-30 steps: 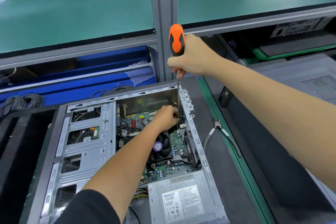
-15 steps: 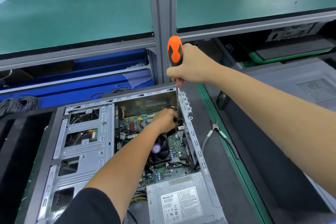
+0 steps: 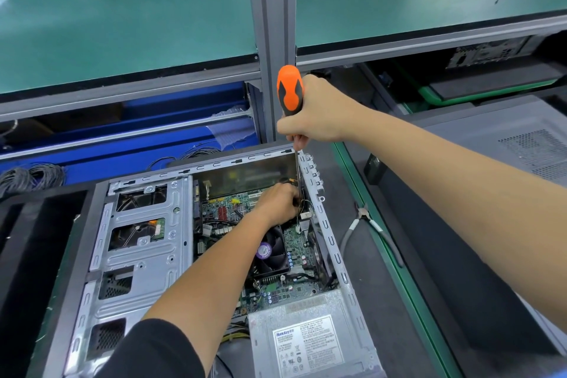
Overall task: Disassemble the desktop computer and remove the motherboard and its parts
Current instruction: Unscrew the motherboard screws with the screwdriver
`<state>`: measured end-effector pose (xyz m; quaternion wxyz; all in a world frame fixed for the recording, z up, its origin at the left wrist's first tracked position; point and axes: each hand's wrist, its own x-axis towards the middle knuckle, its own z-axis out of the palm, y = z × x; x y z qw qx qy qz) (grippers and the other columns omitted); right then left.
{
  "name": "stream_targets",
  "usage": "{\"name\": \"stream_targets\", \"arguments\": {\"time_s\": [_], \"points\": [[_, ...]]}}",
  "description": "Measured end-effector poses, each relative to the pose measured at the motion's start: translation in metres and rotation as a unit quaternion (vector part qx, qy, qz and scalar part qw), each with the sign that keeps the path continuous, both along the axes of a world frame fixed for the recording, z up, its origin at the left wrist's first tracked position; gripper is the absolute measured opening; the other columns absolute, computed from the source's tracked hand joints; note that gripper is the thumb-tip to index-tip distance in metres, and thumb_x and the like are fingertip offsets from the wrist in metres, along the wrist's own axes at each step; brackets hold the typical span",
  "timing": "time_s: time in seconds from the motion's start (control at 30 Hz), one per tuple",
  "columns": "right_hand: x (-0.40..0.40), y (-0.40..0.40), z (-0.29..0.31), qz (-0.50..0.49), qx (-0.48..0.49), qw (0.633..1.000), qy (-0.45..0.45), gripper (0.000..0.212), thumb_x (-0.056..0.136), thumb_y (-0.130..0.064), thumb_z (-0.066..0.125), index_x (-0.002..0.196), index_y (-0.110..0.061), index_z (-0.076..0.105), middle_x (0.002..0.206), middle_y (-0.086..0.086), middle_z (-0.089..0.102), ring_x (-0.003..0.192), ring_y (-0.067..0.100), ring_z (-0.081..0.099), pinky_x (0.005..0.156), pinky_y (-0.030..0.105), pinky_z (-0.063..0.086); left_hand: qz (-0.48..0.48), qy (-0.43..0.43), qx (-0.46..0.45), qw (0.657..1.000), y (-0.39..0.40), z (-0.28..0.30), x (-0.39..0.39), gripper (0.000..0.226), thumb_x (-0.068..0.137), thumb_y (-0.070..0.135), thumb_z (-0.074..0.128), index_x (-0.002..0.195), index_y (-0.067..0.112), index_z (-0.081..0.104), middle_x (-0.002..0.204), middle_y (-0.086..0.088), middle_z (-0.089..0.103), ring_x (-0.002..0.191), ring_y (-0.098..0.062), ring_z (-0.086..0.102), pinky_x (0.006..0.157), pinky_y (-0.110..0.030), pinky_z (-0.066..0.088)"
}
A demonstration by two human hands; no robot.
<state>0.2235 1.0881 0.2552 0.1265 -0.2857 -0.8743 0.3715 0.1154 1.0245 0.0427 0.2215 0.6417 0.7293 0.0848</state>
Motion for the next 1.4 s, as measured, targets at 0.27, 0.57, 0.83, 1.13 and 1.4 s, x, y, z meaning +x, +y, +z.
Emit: {"name": "stream_targets", "arguments": {"time_s": [0.27,0.57,0.83,1.13,1.4], "points": [[-0.002,0.000,0.000,0.011,-0.005,1.000,-0.009,0.029,0.078,-0.002,0.061,0.057,-0.008,0.042,0.064,0.022,0.067,0.052,0.021,0.070,0.046,0.018,0.050,0.009,0.003,0.005,1.000,0.001,-0.003,0.000,0.007,0.080,0.011,0.065,0.081,0.018,0.065,0.079,-0.001,0.055,0.074,-0.026,0.049,0.066,-0.032,0.038],[-0.002,0.000,0.003,0.010,0.002,1.000,-0.016,0.027,0.078,-0.003,0.061,0.057,-0.008,0.045,0.062,0.018,0.069,0.054,0.019,0.071,0.053,0.024,0.055,0.017,0.006,0.003,1.000,0.003,-0.008,0.000,0.009,0.081,0.013,0.067,0.090,0.011,0.068,0.093,-0.010,0.065,0.086,-0.032,0.059,0.073,-0.037,0.045],[-0.014,-0.003,0.000,0.013,-0.009,1.000,-0.027,0.027,0.079,-0.002,0.062,0.061,-0.008,0.043,0.055,0.012,0.063,0.055,0.023,0.071,0.053,0.027,0.055,0.021,0.008,-0.008,1.000,0.004,-0.007,0.000,0.017,0.081,0.015,0.066,0.097,0.015,0.070,0.098,-0.007,0.067,0.089,-0.031,0.060,0.077,-0.039,0.050],[-0.021,0.003,0.000,-0.040,-0.022,0.999,-0.016,0.034,0.080,-0.005,0.062,0.057,-0.014,0.038,0.044,0.003,0.058,0.052,0.023,0.070,0.045,0.018,0.050,-0.001,0.019,-0.008,1.000,0.003,-0.004,0.000,0.006,0.082,0.013,0.064,0.079,0.014,0.060,0.079,-0.001,0.054,0.074,-0.025,0.049,0.065,-0.032,0.036],[-0.021,0.006,0.002,-0.044,-0.028,0.999,-0.002,0.038,0.080,-0.004,0.064,0.056,-0.015,0.036,0.042,0.002,0.058,0.052,0.023,0.070,0.040,0.016,0.043,-0.009,0.034,-0.023,0.999,0.002,-0.002,0.001,0.015,0.082,0.010,0.061,0.071,0.012,0.052,0.064,0.005,0.042,0.067,-0.023,0.046,0.063,-0.032,0.036]]}}
